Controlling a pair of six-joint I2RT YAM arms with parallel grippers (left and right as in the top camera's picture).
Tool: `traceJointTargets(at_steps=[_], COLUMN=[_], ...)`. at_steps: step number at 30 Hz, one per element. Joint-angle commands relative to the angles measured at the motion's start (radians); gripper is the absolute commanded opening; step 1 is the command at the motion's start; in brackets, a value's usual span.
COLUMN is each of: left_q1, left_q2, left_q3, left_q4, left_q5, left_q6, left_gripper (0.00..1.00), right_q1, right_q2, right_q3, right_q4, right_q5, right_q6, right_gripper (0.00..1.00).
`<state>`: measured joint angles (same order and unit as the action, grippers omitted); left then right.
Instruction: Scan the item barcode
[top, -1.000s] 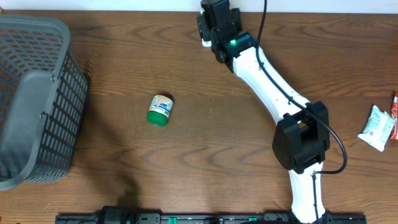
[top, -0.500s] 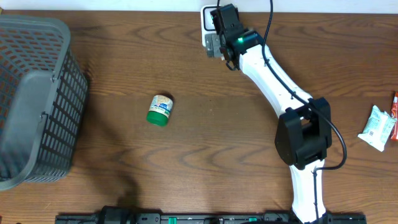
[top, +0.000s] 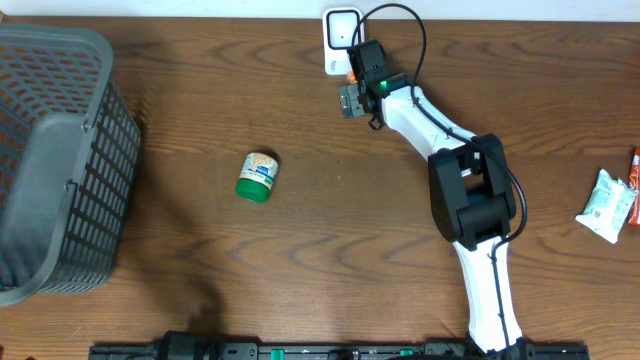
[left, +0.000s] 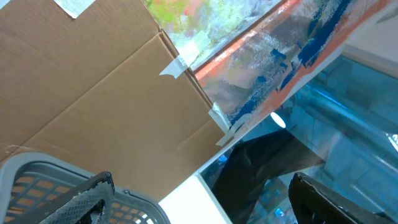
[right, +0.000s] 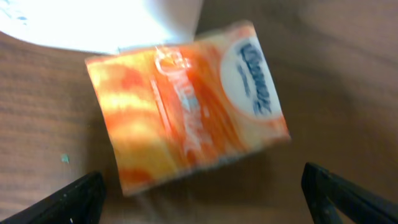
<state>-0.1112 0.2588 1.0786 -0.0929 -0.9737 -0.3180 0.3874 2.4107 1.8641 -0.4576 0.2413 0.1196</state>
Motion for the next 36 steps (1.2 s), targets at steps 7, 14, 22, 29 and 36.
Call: traceJointTargets(at_steps=[7, 14, 22, 29, 36], left_q1=[0.006, 0.006, 0.006, 0.006, 0.006], left_q2=[0.0, 0.0, 0.0, 0.0, 0.0], left_q3=[-0.021, -0.028, -0.029, -0.029, -0.029], left_q4=[0.005, 0.004, 0.005, 0.005, 0.005], left_q5=[0.003, 0.04, 0.04, 0.04, 0.04], left_q6=[-0.002, -0.002, -0.002, -0.002, -0.002], left_gripper=[0.9, 0.9, 0.9, 0.9, 0.9], right_q1=[-0.041, -0.075, -0.083, -0.078, -0.053], right_q2=[0.135, 0.169, 0.155, 0.068, -0.073], right_q3=[-0.011, -0.011, -0.011, -0.011, -0.011], right_q4=[0.043, -0.004, -0.049, -0.229, -0.656], right_q5=[-0.049, -0.084, -0.102, -0.126, -0.253], right_q6=[-0.092, -0.091, -0.071, -0.051, 0.086], right_gripper=[0.99, 0.55, 0.35, 0.26, 0.1])
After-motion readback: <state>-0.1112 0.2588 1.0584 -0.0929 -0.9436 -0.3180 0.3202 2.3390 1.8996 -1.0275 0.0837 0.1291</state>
